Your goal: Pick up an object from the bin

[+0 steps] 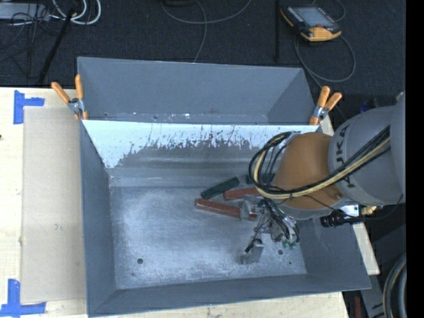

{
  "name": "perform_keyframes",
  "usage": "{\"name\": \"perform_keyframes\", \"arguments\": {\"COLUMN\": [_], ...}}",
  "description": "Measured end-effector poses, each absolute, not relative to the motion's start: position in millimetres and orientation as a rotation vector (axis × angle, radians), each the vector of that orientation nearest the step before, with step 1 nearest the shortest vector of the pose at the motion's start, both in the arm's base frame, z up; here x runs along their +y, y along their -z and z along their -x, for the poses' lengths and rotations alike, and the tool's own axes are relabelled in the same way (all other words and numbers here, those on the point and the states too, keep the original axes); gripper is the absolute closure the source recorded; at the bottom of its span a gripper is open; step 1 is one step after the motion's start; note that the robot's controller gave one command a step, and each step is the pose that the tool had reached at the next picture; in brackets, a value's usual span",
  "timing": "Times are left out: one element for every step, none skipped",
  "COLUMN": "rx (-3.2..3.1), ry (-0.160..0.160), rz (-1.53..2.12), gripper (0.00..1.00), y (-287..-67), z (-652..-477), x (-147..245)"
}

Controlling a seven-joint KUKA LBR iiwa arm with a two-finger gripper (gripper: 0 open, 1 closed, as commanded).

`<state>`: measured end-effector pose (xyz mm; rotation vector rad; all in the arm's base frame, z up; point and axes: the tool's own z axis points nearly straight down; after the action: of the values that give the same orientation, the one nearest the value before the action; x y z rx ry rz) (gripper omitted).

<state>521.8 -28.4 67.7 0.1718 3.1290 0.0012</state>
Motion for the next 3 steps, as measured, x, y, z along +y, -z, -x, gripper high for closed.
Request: {"name": "perform_keyframes", "arguments": {"rx": [3.125, 3.132, 3.125], "ry": [-0.003, 0.001, 0.002], "rz": [-0.237, -0.202, -0.198], "gripper": [0.0, 0.0, 1.0], "y": [-99, -69, -74], "z": [-586.8, -611.3, -613.5], "x": [-10, -40, -39]}}
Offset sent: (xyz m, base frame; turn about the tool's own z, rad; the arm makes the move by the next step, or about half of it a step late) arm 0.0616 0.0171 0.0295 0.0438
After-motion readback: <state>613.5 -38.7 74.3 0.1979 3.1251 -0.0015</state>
